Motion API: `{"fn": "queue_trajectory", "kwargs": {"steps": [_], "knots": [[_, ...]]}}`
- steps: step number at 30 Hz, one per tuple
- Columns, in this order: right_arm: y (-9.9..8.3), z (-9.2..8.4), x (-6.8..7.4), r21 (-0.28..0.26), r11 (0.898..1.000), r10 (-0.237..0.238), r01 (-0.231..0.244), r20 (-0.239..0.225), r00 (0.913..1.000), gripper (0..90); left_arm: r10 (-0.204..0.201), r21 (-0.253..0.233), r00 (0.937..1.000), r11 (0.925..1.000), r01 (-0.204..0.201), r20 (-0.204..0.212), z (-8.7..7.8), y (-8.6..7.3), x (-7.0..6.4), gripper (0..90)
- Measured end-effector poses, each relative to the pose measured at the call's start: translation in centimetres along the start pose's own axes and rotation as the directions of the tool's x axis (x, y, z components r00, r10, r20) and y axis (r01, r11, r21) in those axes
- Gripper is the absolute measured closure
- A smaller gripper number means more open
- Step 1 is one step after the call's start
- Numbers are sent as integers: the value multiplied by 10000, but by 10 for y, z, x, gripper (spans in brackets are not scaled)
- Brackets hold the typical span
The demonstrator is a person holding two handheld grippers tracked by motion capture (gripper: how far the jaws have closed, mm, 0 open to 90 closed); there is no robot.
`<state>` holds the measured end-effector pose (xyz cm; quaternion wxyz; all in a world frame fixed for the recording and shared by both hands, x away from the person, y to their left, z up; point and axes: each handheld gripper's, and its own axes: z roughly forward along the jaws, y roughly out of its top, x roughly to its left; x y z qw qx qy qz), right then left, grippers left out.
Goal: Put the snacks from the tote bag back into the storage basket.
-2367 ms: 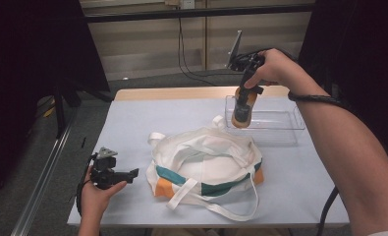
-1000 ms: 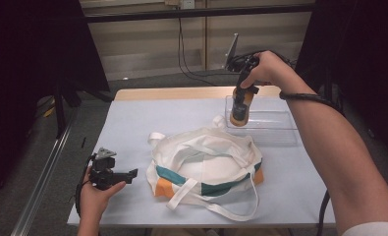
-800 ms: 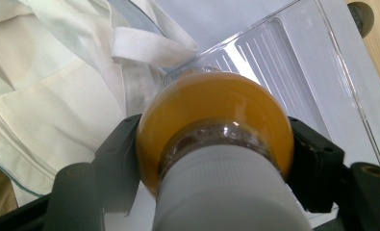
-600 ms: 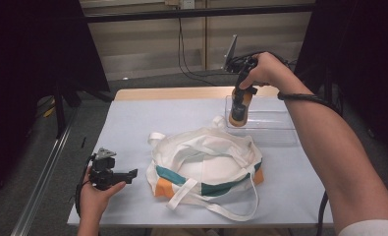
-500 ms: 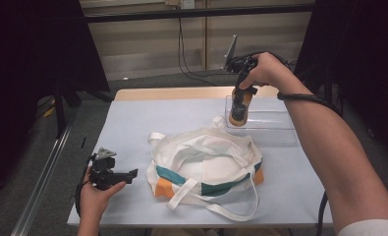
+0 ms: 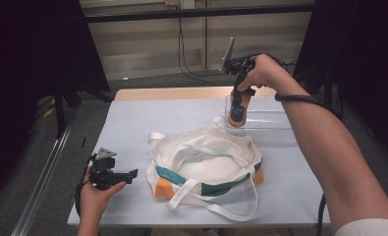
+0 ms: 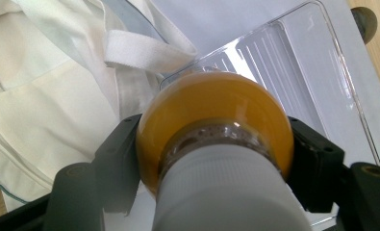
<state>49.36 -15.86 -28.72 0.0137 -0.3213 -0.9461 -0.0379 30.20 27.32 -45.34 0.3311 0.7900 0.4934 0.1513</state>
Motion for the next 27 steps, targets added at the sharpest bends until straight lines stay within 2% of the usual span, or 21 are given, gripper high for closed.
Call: {"fn": "queue_trajectory", "kwargs": {"steps": [2, 8, 27], "knots": [[0, 1, 0, -33, 9999, -160, 161, 63, 9999, 304, 18, 29, 10000, 10000, -18, -27, 0, 0, 0, 58], [1, 5, 1, 45, 10000, -8, 8, -1, 10000, 304, 25, 11, 10000, 10000, -25, -20, 0, 0, 0, 58], [1, 12, 1, 45, 9999, -117, 117, 36, 9999, 304, 49, -20, 10000, 10000, -49, -20, 0, 0, 1, 58]]}}
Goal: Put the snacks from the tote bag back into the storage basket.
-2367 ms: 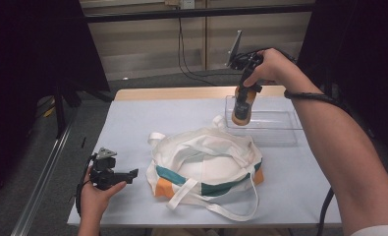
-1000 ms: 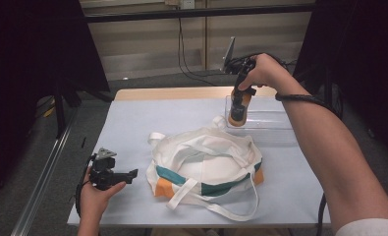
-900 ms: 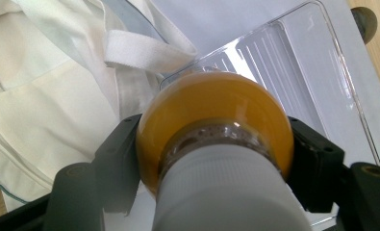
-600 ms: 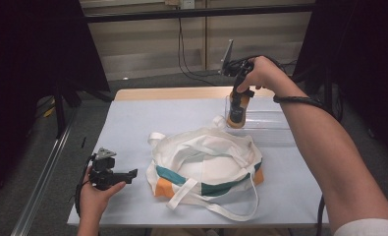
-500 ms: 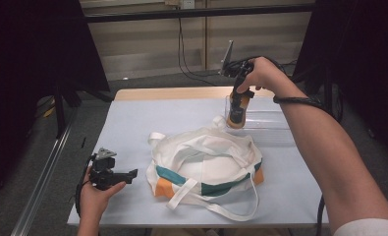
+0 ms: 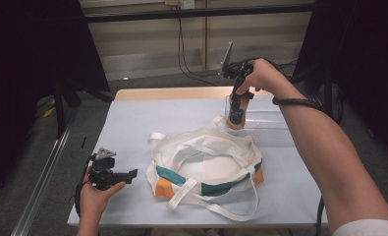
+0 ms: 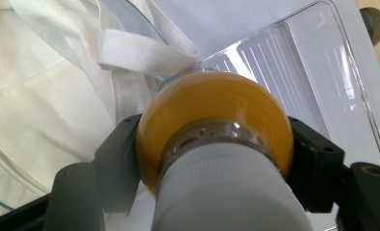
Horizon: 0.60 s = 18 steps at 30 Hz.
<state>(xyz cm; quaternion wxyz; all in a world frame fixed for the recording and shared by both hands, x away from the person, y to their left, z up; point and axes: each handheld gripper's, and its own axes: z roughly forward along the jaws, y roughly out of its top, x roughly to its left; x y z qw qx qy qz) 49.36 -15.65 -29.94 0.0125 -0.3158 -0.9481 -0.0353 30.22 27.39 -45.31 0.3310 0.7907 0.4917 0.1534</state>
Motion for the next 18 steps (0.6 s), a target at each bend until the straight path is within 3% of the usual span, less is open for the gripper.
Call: {"fn": "queue_trajectory", "kwargs": {"steps": [18], "knots": [[0, 11, 1, 128, 9999, -105, 104, 57, 9999, 304, 42, 53, 10000, 10000, -41, -67, -1, 0, 1, 58]]}}
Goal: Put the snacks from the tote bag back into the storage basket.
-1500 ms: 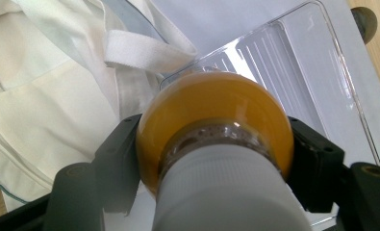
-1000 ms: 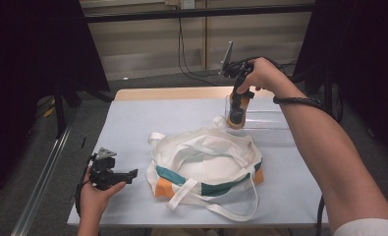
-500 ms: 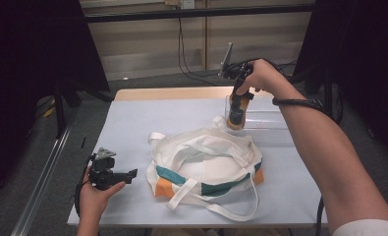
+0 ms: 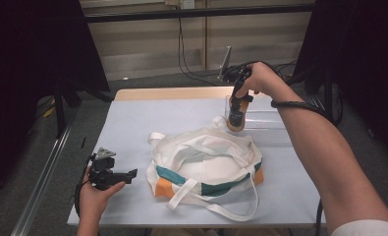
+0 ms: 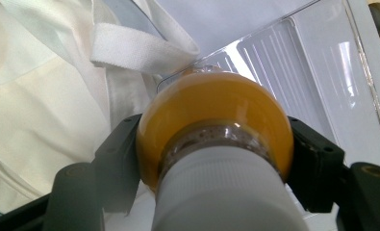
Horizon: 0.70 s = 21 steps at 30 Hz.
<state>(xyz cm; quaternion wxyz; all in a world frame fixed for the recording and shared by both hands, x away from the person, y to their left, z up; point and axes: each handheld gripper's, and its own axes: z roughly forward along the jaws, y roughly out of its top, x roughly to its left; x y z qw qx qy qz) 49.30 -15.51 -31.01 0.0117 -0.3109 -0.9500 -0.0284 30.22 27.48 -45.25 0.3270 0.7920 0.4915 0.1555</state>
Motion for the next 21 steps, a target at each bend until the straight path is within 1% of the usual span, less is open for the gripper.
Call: {"fn": "queue_trajectory", "kwargs": {"steps": [1, 2, 6, 7, 10, 11, 15, 16, 17, 19, 20, 21], "knots": [[0, 0, 0, 8, 10000, -37, 37, 8, 10000, 304, -5, -8, 10000, 10000, 5, -9, 0, 0, 0, 58], [0, 0, 1, 46, 10000, 60, -60, -3, 10000, 304, 16, -10, 10000, 10000, -16, -17, 0, 0, 0, 58], [0, 1, 0, 16, 10000, 77, -77, -12, 10000, 304, 4, -31, 10000, 10000, -4, 53, 0, 0, 0, 58], [0, 1, 0, 14, 10000, 69, -69, -9, 10000, 304, 70, -33, 10000, 10000, -70, -12, 0, 0, 0, 58], [0, 3, 0, -11, 10000, -58, 58, 22, 10000, 304, 39, -13, 10000, 10000, -39, 15, 0, 0, 0, 58], [0, 3, 1, 22, 10000, 74, -74, -8, 10000, 304, -16, -44, 10000, 10000, 16, 61, 0, 0, -1, 58], [0, 5, 0, 0, 10000, 82, -82, -24, 10000, 304, -18, -41, 10000, 10000, 18, 40, 0, 0, -1, 58], [0, 6, -1, -42, 10000, -34, 34, -5, 10000, 304, -20, -38, 10000, 10000, 21, 38, 0, 0, -1, 58], [0, 6, 0, 16, 10000, 45, -45, -3, 10000, 304, -21, -31, 10000, 10000, 22, 59, 0, 0, -1, 58], [-1, 7, -1, -22, 10000, 54, -54, -44, 10000, 304, -22, -22, 10000, 10000, 22, 54, 1, 0, -1, 58], [-1, 7, -2, -85, 9999, -56, 56, -40, 10000, 304, -15, -20, 10000, 10000, 16, 48, 1, 0, -1, 58], [-1, 7, -1, -26, 10000, 70, -70, -83, 9999, 304, -1, 28, 10000, 10000, 1, 6, 1, 0, -1, 58]]}}
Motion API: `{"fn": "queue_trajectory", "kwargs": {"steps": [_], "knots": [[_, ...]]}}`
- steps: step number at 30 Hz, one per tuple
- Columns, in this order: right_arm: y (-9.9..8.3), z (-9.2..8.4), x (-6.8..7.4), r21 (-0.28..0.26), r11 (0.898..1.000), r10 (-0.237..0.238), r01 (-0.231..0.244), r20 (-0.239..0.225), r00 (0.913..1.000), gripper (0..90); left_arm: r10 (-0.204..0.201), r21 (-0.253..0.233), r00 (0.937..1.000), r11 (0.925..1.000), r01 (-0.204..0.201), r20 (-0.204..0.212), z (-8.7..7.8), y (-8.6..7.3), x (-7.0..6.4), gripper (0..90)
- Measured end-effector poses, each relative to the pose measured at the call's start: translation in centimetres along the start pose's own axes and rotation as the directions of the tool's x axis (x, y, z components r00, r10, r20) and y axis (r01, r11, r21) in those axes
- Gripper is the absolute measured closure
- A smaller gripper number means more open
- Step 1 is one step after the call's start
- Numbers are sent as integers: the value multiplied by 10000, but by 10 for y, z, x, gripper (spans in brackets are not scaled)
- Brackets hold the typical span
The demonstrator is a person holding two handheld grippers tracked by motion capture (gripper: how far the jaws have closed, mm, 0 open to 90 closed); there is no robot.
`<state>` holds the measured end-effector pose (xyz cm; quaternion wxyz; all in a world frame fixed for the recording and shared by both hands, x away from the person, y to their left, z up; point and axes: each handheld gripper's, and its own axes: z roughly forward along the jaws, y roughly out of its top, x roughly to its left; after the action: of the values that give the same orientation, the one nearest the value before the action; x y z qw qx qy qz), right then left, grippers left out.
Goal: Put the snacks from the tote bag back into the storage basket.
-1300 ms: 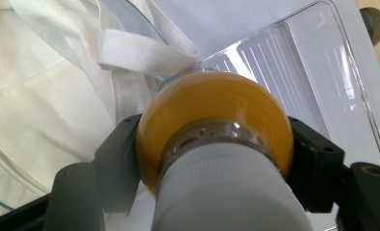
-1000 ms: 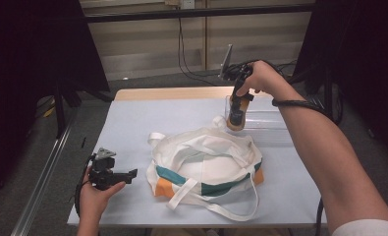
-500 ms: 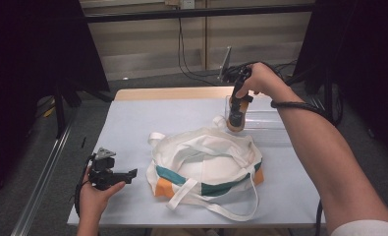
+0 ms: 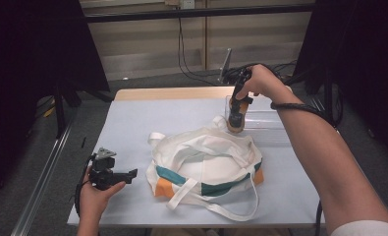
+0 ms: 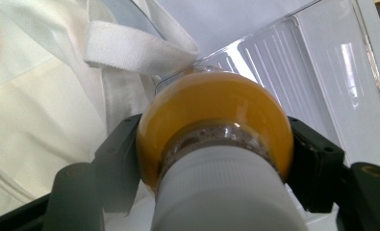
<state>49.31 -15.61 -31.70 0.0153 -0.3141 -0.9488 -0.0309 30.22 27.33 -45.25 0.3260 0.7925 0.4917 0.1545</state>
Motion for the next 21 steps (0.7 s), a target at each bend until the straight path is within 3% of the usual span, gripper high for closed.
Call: {"fn": "queue_trajectory", "kwargs": {"steps": [9, 21], "knots": [[0, 3, -1, -4, 9999, -150, 150, 21, 9999, 304, -75, -40, 10000, 10000, 75, 2, 0, 0, -1, 58], [2, 7, 1, 128, 9999, -7, 7, 34, 10000, 304, -10, -53, 10000, 10000, 10, 30, 0, 0, 0, 58]]}}
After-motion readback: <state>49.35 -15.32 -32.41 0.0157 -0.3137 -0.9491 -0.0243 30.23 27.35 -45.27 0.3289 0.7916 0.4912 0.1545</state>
